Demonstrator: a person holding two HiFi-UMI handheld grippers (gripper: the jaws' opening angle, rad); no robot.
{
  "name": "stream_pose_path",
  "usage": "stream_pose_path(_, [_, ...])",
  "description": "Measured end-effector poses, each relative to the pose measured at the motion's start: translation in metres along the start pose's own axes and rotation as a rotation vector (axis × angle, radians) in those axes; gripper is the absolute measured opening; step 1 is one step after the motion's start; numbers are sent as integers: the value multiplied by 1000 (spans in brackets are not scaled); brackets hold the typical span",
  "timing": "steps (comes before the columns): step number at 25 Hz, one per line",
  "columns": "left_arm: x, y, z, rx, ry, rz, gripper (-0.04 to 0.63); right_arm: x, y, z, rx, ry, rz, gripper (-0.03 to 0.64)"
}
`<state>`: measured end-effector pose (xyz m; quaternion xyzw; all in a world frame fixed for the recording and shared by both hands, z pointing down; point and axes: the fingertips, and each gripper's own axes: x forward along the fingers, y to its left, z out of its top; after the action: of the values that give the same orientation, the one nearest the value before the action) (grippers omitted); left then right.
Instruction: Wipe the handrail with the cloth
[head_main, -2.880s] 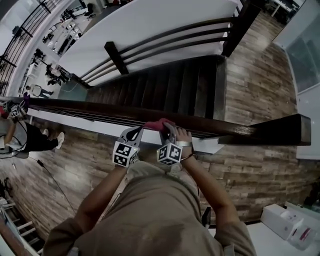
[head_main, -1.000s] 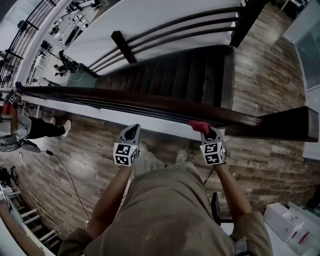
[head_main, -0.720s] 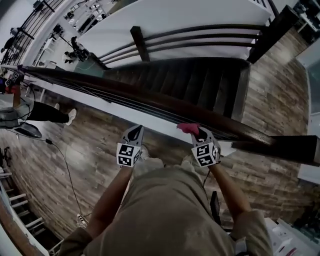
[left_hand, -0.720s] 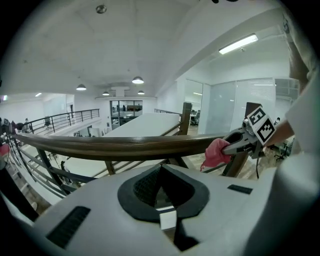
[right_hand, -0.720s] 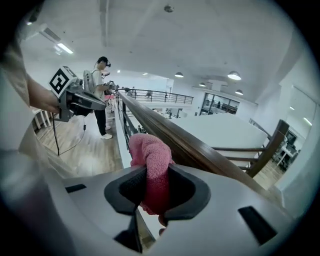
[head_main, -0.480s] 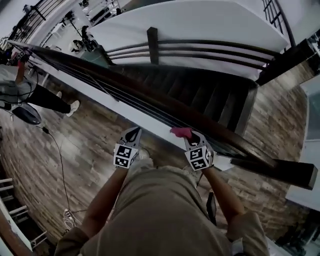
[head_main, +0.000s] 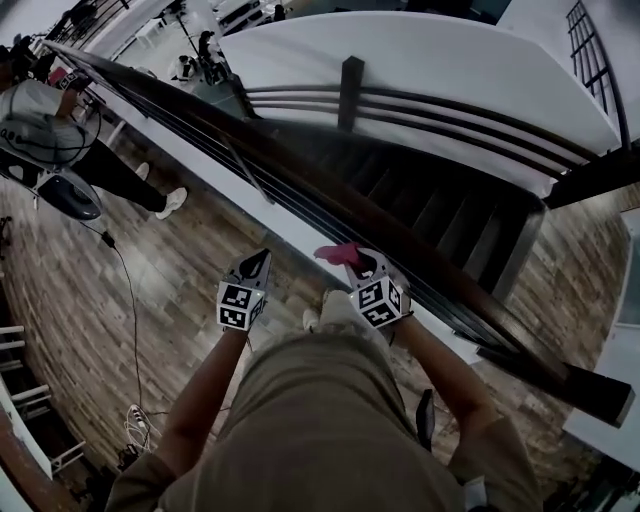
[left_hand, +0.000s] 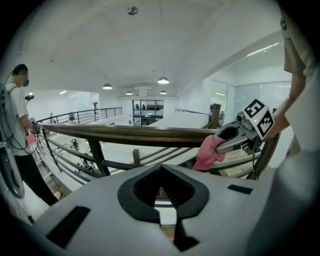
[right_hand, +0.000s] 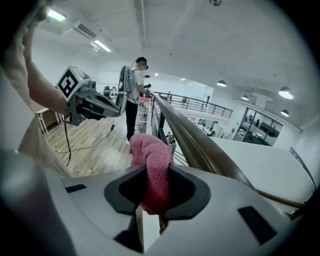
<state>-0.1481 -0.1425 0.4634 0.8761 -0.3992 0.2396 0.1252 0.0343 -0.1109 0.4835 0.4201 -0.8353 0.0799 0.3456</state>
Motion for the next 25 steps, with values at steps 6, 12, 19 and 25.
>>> stream_pose_path(6, [10, 65, 24, -51, 12, 57, 17, 70, 6, 70, -28, -2, 122, 103])
stream_pose_path(12, [26, 138, 16, -42, 27, 49, 17, 158, 19, 116, -4, 24, 153, 104])
stream_pose_path(19, [66, 241, 1, -44, 68, -78, 17, 282, 24, 163, 83, 68, 19, 104])
stream_pose_path(25, [106, 329, -24, -29, 149, -188, 17, 403, 15, 180, 210, 116, -186, 104])
